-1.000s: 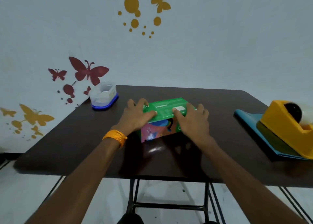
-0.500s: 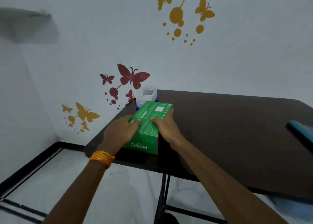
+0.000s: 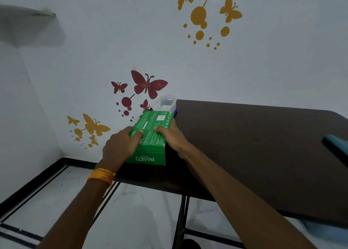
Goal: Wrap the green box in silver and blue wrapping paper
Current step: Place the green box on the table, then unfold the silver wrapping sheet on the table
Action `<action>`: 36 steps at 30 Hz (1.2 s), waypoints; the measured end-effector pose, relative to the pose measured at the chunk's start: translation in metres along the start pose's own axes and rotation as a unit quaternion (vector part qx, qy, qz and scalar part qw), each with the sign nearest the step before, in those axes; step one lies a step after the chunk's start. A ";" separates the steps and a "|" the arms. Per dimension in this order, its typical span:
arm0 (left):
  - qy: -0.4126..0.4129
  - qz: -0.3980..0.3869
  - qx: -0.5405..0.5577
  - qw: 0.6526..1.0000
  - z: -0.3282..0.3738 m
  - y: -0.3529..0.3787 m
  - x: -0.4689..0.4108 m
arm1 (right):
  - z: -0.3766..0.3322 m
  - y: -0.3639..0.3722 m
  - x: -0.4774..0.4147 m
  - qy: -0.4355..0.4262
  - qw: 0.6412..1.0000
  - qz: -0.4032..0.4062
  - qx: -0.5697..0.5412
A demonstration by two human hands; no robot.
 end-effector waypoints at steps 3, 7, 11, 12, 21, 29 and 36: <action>-0.005 0.006 -0.043 0.999 0.003 -0.002 0.002 | -0.004 0.000 0.010 -0.007 1.000 0.002 0.006; 0.014 0.151 -0.143 0.978 0.037 -0.013 0.012 | -0.013 -0.011 0.036 -0.032 0.998 0.025 0.052; 0.140 0.181 -0.059 0.972 0.120 0.006 0.034 | -0.030 -0.058 0.089 -0.075 0.983 0.072 0.153; 0.168 0.156 -0.007 0.973 0.141 0.020 0.038 | -0.032 -0.074 0.103 -0.082 0.974 0.091 0.190; 0.245 -0.136 0.241 0.929 0.352 0.176 0.107 | -0.010 -0.302 0.246 -0.064 0.816 0.395 0.416; 0.107 -0.335 0.307 0.884 0.459 0.282 0.159 | 0.024 -0.411 0.329 -0.004 0.709 0.562 0.426; 0.028 -0.328 0.328 0.885 0.484 0.329 0.155 | 0.063 -0.468 0.337 0.059 0.789 0.592 0.154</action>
Point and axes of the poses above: each hand's wrist, its own x-axis away from the middle knuckle, its own y-axis out of the palm, z = x × y, the point moved 4 cm from there along -x, towards the middle knuckle, and after that the axes turned 2 degrees about y, right-handed, at the moved point
